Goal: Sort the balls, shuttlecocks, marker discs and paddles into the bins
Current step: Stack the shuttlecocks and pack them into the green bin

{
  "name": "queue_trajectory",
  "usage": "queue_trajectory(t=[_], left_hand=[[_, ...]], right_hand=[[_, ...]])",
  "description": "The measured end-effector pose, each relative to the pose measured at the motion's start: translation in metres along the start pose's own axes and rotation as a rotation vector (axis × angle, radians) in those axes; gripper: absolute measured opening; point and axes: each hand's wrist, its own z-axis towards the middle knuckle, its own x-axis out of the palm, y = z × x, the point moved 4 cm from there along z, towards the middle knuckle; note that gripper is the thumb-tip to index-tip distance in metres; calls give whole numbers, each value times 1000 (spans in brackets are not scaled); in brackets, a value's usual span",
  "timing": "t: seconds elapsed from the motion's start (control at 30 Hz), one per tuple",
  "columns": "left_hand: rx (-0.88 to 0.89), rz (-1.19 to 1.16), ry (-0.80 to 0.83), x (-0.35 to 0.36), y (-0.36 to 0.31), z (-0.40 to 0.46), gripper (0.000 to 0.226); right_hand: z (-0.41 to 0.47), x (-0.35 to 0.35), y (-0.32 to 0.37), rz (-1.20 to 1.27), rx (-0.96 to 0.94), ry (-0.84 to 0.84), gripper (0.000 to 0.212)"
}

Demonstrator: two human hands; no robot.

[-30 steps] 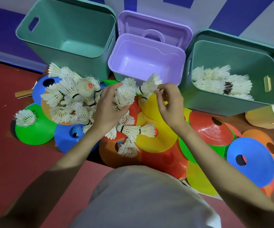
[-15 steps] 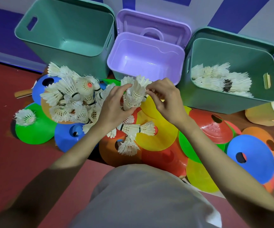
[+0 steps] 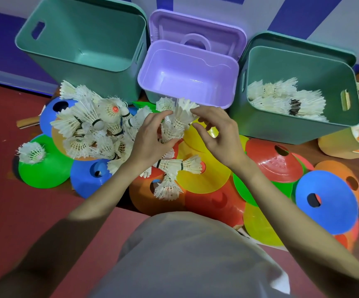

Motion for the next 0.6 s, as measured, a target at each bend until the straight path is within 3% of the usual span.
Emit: queue_trajectory(t=[0.17, 0.27, 0.33, 0.47, 0.6], left_hand=[[-12, -21, -56, -3, 6, -6, 63], [-2, -7, -54, -4, 7, -10, 62], [-3, -17, -52, -4, 6, -11, 62], [14, -19, -58, -4, 3, -12, 61], [33, -22, -39, -1, -3, -11, 57]], right_hand=[[-15, -1, -4, 76, 84, -114, 26], [-29, 5, -24, 36, 228, -122, 19], [-41, 19, -49, -85, 445, 17, 19], [-70, 51, -86, -185, 809, 491, 51], [-76, 64, -90, -89, 837, 508, 42]])
